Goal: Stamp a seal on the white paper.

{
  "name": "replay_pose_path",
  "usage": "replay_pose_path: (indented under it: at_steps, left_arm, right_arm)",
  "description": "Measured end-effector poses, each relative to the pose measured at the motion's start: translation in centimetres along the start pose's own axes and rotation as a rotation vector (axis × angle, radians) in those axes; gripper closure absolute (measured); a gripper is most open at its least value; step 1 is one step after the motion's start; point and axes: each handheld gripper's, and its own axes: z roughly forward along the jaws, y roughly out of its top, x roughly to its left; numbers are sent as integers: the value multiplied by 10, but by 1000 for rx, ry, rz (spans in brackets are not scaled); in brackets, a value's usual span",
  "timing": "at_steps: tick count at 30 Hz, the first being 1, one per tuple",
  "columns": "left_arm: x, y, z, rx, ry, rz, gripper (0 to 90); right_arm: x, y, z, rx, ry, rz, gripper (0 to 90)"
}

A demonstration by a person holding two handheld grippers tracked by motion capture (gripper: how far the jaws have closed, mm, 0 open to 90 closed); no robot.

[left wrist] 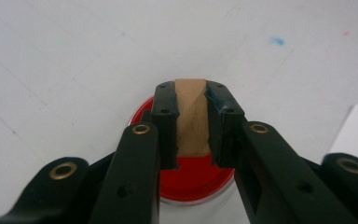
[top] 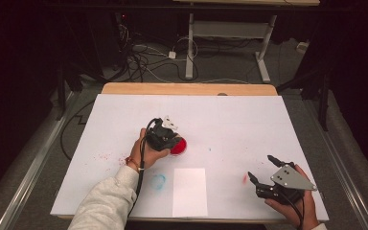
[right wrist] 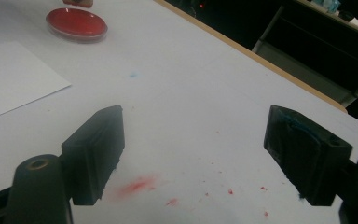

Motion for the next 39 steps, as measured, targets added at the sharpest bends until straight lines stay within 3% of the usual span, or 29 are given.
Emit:
replay_pose_path:
  at_steps: [12, 31, 39]
  left_arm:
    - [-17, 5, -33, -65, -60, 67, 738]
    - [-46, 2, -57, -89, -113, 140, 738]
    - [-57, -5, -64, -73, -136, 181, 738]
  right_arm:
    - [-2, 0, 1, -5, -23, 10, 210]
    - [-3, 1, 4, -6, -23, 21, 211]
    - [-1, 3, 8, -3, -7, 14, 212]
